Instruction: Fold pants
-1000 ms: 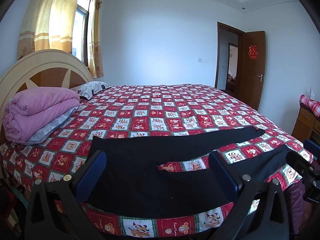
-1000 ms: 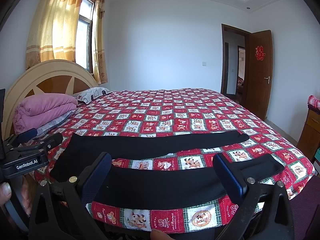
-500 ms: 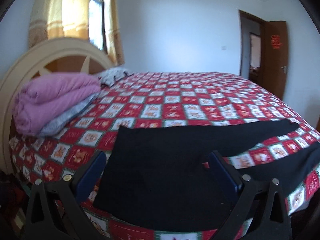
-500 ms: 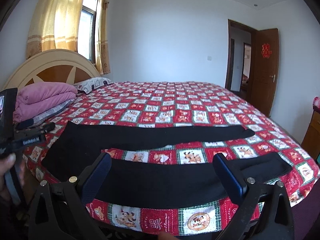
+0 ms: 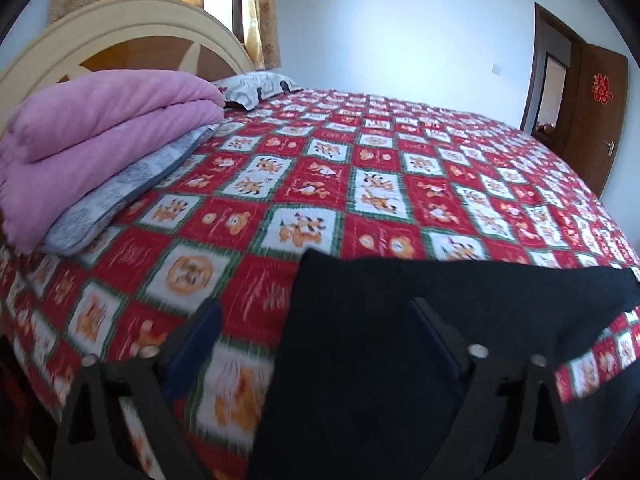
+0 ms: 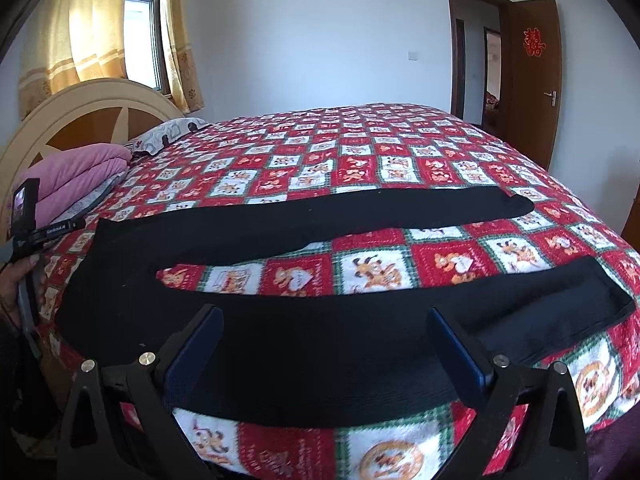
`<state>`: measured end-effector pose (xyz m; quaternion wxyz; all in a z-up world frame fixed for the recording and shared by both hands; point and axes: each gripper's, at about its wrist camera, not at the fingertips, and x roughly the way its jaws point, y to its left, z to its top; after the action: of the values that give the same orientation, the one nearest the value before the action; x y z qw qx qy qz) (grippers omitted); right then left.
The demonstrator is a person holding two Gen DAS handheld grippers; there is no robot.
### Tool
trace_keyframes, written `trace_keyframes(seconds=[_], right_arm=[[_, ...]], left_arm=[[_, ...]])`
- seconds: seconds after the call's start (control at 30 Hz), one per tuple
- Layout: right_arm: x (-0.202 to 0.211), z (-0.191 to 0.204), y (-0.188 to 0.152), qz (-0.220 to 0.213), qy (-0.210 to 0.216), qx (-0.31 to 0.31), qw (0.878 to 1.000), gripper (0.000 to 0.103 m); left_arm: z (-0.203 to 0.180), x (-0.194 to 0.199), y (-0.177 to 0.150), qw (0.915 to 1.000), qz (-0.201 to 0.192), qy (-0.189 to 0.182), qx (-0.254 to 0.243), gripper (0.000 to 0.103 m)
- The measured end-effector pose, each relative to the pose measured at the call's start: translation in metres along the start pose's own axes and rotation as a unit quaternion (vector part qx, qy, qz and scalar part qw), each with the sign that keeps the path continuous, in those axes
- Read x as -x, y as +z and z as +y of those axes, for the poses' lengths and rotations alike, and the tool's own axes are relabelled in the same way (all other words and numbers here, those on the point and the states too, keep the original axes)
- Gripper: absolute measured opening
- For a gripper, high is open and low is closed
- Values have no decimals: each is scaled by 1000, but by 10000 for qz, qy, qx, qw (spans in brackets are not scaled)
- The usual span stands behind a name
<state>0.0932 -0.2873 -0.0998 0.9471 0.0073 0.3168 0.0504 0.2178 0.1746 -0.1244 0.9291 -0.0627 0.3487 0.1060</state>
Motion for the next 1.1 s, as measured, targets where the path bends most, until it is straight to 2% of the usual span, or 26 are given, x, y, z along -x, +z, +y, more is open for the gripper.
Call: trace_keyframes(seconds=[0.03,0.13,0.2,0.27,0.3,0.33,0.37,0.4,0.47,0.53,0.67,0.8,0.97,1.1], right_arm=[[-5,-7,3,29,-49,-10,10000,100],[-17,-28,10,93,-244,-114,9996,99],[-26,-46,16,149,-405,-167,9989,91],[-34,-64,20,206,-527,-201,9982,83],[-40,-75,24,250,-571,-219,9978,80],[-41,-82,25,265,-600,-236,9976,78],[-46,-93,29,299,-630,-282,9972,72],[-50,-104,33,330,-644,-355,9967,63],[-58,-132,44,404,-614,-602,9955,52],[-67,-165,57,455,-623,-911,9928,46],[-82,-224,85,405,-854,-1389,9858,45],[-102,-273,113,335,-1159,-1522,9810,45],[-144,-313,136,554,-1202,-1608,9781,45],[-182,-333,150,802,-1057,-1600,9782,45]], left_arm=[[0,-12,6,9999,69,-25,-101,91],[-1,-41,15,9992,283,-10,-272,81],[0,-56,17,9984,472,-101,-304,75],[1,-72,17,9970,674,-137,-344,57],[0,-77,16,9963,760,-125,-381,52],[1,-81,16,9958,819,-195,-373,41],[2,-83,15,9953,858,-279,-339,29],[3,-84,14,9949,904,-316,-325,26],[5,-85,15,9945,891,-443,-328,15],[6,-87,17,9938,945,-490,-334,14],[9,-92,21,9927,1002,-566,-357,13],[7,-98,19,9925,1012,-547,-425,13],[8,-102,17,9938,892,-536,-387,13],[12,-104,14,9951,746,-586,-287,13]])
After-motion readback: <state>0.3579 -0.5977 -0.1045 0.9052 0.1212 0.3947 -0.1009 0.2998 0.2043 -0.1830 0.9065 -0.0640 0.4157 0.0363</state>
